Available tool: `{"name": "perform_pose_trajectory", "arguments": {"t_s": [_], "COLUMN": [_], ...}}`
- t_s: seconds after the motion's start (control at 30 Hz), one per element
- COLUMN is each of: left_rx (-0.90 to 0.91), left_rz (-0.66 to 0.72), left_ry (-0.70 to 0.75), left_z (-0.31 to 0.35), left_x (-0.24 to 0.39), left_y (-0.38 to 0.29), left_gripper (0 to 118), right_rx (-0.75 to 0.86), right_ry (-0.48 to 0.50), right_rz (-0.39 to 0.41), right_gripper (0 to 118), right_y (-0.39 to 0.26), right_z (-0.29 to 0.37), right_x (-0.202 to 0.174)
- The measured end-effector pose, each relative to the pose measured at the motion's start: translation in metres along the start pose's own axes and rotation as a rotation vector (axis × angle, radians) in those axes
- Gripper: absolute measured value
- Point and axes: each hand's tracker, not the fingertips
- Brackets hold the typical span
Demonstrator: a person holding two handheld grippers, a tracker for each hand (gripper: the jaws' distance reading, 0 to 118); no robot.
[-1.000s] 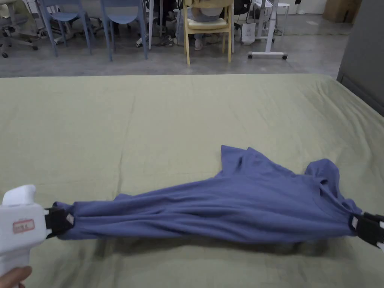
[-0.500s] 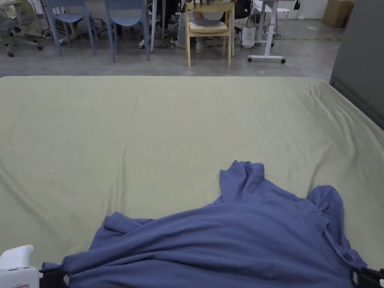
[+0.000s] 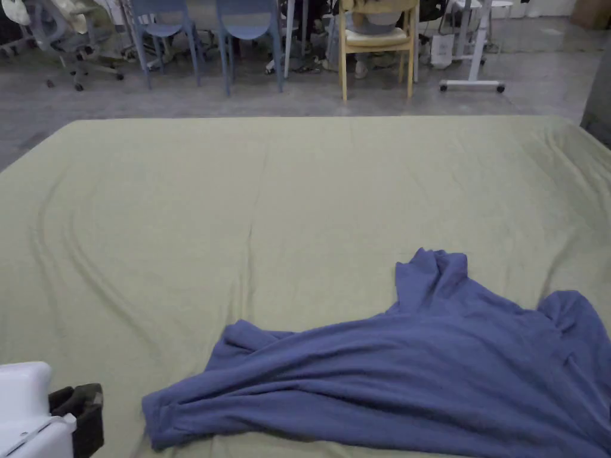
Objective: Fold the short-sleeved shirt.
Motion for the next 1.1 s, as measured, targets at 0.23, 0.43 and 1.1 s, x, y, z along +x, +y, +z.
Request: {"name": "perform_pose_trajectory", "arguments": {"t_s": [0.23, 0.43, 1.1], "left_rx": [-0.117, -0.321, -0.157], "left_rz": [0.037, 0.171, 0.100], "left_ry": [-0.051, -0.043, -0.153], "left_z": [-0.041, -0.167, -0.136], "left_x": [0.006, -0.011, 0.011], "left_y": [-0.002, 0.014, 0.035], "left_gripper": [13, 91, 6], "right_rx": [-0.045, -0.066, -0.080], "right_ry": [0.072, 0.079, 0.103], "right_rz": [0.004, 0.047, 0.054], "right_gripper": [3, 3, 68], "right_y": [0.001, 0.004, 0.061], "right_z": [-0.011, -0.031, -0.090], "right_x": [-0.006, -0.002, -0.019]}}
